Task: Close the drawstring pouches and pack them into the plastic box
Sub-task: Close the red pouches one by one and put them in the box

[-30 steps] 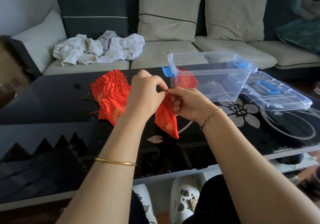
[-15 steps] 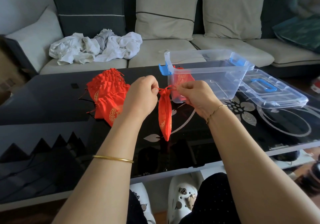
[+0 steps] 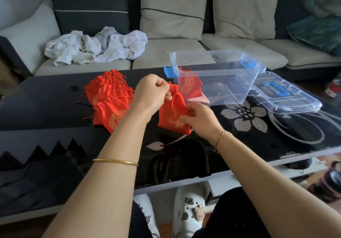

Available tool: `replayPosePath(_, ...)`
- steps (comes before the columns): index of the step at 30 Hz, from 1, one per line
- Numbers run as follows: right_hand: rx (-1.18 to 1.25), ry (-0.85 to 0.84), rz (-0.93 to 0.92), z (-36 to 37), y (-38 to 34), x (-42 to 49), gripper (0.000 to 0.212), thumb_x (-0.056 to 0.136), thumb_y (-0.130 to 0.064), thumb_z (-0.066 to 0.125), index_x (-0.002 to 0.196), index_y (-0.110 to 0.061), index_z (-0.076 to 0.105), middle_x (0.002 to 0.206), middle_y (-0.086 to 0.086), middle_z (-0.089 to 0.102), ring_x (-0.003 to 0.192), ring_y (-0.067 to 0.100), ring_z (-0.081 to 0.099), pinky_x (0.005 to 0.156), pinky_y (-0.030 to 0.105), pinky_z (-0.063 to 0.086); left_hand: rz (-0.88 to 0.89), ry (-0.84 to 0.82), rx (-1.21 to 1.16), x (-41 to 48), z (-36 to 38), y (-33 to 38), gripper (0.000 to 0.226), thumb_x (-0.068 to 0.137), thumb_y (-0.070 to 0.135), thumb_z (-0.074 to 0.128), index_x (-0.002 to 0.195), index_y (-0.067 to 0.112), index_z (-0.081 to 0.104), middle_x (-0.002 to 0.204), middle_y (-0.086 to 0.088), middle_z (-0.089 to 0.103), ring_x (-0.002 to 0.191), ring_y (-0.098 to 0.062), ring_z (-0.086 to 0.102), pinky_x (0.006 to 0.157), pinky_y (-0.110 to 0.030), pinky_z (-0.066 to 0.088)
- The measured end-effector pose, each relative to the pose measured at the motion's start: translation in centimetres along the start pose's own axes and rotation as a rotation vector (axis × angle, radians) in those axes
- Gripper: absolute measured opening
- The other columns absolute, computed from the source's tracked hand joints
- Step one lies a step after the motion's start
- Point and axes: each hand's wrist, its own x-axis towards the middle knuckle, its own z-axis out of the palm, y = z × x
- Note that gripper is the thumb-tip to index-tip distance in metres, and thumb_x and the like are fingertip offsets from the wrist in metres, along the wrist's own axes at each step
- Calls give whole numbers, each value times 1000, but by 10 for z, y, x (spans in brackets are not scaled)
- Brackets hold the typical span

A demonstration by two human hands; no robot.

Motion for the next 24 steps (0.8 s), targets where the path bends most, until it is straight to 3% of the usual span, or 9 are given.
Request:
replayPosePath(3, 0, 79, -43, -17, -2, 0, 11, 87, -17, 60, 90, -7, 64, 83, 1, 65, 80, 21, 61, 70, 30, 50, -7, 31, -98, 5, 6, 7, 18, 95, 10, 46, 82, 16, 56, 75, 2, 63, 67, -7, 64, 57, -18, 46)
replayPosePath(7, 64, 243, -109, -56, -26, 4, 16, 90, -18, 59, 98, -8, 69, 86, 3, 66, 79, 21, 64, 72, 37, 53, -50, 194, -259, 21, 4, 10, 11, 94, 9, 46, 95, 15, 56, 75, 3, 62, 67, -8, 65, 50, -16, 44)
replayPosePath(11, 81, 433, -140, -99, -54, 44, 17, 88, -16, 58, 88, -2, 68, 63, 2, 58, 52, 15, 53, 56, 33, 47, -142, 227, -298, 36, 7, 0, 13, 95, 9, 43, 96, 16, 54, 74, 4, 59, 64, -7, 63, 50, -17, 44)
replayPosePath(14, -67, 486, -70, -115, -61, 98, 21, 83, -17, 56, 91, -3, 70, 78, 15, 66, 72, 30, 63, 70, 38, 52, -180, 197, -260, 42, 14, -9, 15, 95, 9, 42, 100, 14, 54, 76, 3, 60, 68, -8, 63, 55, -18, 44)
replayPosePath(17, -175, 382, 71, -111, -53, 147, 14, 82, -11, 53, 87, -8, 66, 98, 16, 68, 88, 36, 67, 66, 35, 57, -194, 177, -227, 49, 18, -17, 16, 95, 9, 42, 99, 15, 56, 78, 2, 61, 71, -9, 64, 57, -20, 45)
replayPosePath(19, -276, 238, 101, -102, -47, 165, 15, 85, -11, 56, 70, -13, 53, 93, 10, 66, 94, 30, 65, 45, 17, 49, -206, 163, -211, 55, 20, -22, 17, 95, 9, 42, 92, 18, 56, 78, 2, 61, 72, -10, 64, 58, -20, 46)
replayPosePath(20, -363, 108, 113, -96, -47, 171, 24, 87, -15, 58, 66, -14, 48, 86, 8, 62, 92, 27, 63, 45, 13, 47, -213, 162, -201, 57, 21, -26, 17, 95, 10, 42, 91, 19, 56, 78, 2, 61, 72, -9, 64, 58, -20, 46)
replayPosePath(22, -575, -212, 186, -87, -56, 169, 28, 93, -27, 56, 72, -10, 52, 83, 9, 60, 83, 25, 56, 53, 24, 49, -221, 157, -182, 60, 22, -31, 16, 95, 10, 41, 95, 16, 56, 79, 2, 60, 71, -9, 63, 57, -19, 46)
replayPosePath(24, -738, -374, 248, -79, -64, 165, 23, 95, -25, 54, 96, -4, 62, 98, 10, 61, 77, 24, 53, 48, 27, 47, -233, 156, -177, 61, 22, -36, 16, 95, 9, 41, 100, 14, 56, 79, 1, 59, 72, -9, 62, 57, -19, 45)
